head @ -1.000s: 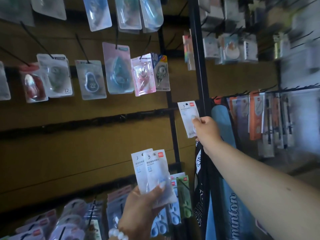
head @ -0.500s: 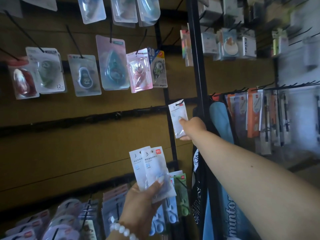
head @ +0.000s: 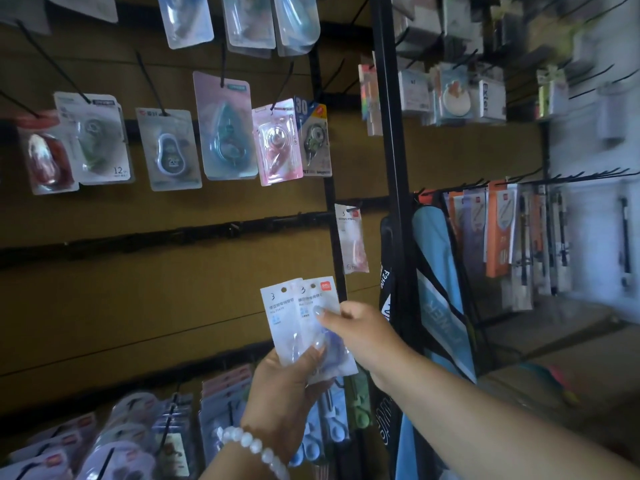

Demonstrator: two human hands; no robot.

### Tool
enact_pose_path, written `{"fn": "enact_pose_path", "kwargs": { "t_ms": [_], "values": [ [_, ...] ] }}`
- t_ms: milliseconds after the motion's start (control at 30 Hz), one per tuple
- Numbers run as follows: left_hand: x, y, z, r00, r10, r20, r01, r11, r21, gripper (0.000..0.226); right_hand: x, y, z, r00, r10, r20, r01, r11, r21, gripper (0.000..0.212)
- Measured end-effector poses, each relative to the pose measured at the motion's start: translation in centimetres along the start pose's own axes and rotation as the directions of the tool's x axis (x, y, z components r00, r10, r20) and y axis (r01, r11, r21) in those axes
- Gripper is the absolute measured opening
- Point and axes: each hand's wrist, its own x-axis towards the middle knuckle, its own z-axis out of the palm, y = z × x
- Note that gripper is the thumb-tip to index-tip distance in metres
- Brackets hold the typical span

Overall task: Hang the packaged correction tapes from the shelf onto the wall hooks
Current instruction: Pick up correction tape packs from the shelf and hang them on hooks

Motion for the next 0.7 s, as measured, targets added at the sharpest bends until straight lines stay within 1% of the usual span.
{"fn": "enact_pose_path", "kwargs": {
  "t_ms": [67,133,200,267,367,467,533,633,700],
  "values": [
    [0.2,0.0,-0.3,0.998,-0.011,-0.062,0.012,0.999,0.031,0.02,0.9,-0.9,-0.9,0.996,-0.046,-0.078,0.049,0.998,0.042,0.037],
    [0.5,0.0,-0.9,0.993,-0.031,-0.112,0.036,0.998,0.044,0.021,2.2,-2.8,-2.8,0.98,-0.057,-0.19,0.075,0.993,0.09,0.025],
    [0.6,0.0,-1.4,0.989,-0.054,-0.138,0.061,0.997,0.043,0.026,3.7,-4.9,-4.8,0.959,-0.055,-0.279,0.094,0.988,0.127,0.026],
    [0.6,0.0,-1.7,0.987,-0.072,-0.146,0.078,0.996,0.039,0.032,5.1,-6.3,-6.2,0.937,-0.093,-0.337,0.128,0.988,0.084,0.028],
    [0.5,0.1,-1.7,0.987,-0.084,-0.139,0.093,0.994,0.063,0.035,6.4,-7.1,-6.8,0.927,-0.113,-0.358,0.126,0.992,0.014,0.033],
    [0.5,-0.1,-1.7,0.985,-0.095,-0.142,0.105,0.992,0.071,0.032,7.1,-7.2,-6.6,0.934,-0.063,-0.351,0.058,0.998,-0.025,0.034],
    [0.6,-0.3,-1.8,0.984,-0.102,-0.148,0.114,0.991,0.072,0.031,7.5,-7.3,-6.3,0.943,-0.028,-0.333,0.027,1.0,-0.007,0.032],
    [0.4,-0.4,-2.0,0.983,-0.118,-0.139,0.126,0.991,0.047,0.03,8.0,-7.6,-6.0,0.939,0.015,-0.342,-0.002,0.999,0.038,0.029],
    [0.3,-0.5,-2.2,0.984,-0.115,-0.133,0.122,0.992,0.044,0.028,8.3,-7.6,-5.8,0.936,0.05,-0.347,-0.045,0.999,0.021,0.032]
  ]
}}
